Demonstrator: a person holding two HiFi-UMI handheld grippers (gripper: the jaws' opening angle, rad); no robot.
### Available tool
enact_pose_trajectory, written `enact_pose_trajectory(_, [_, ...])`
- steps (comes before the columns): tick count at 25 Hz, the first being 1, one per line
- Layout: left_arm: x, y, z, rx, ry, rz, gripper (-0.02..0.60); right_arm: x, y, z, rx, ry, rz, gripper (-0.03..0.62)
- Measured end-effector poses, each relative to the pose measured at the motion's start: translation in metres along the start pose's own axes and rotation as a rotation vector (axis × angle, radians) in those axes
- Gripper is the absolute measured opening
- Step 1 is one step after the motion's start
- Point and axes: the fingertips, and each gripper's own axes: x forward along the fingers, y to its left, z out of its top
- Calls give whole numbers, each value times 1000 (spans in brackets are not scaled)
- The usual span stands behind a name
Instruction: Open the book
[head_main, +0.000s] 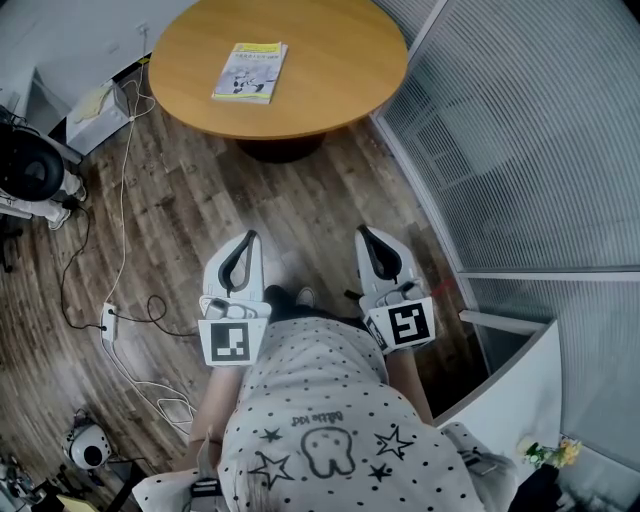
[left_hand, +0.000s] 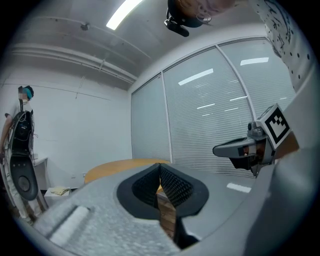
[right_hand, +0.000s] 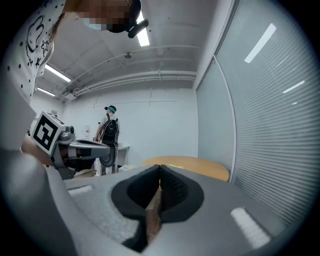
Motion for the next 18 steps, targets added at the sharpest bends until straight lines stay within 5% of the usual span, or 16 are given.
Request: enact_pose_trajectory(18, [28, 54, -19, -3, 53, 53, 11, 51, -8, -25, 42, 99, 13, 5])
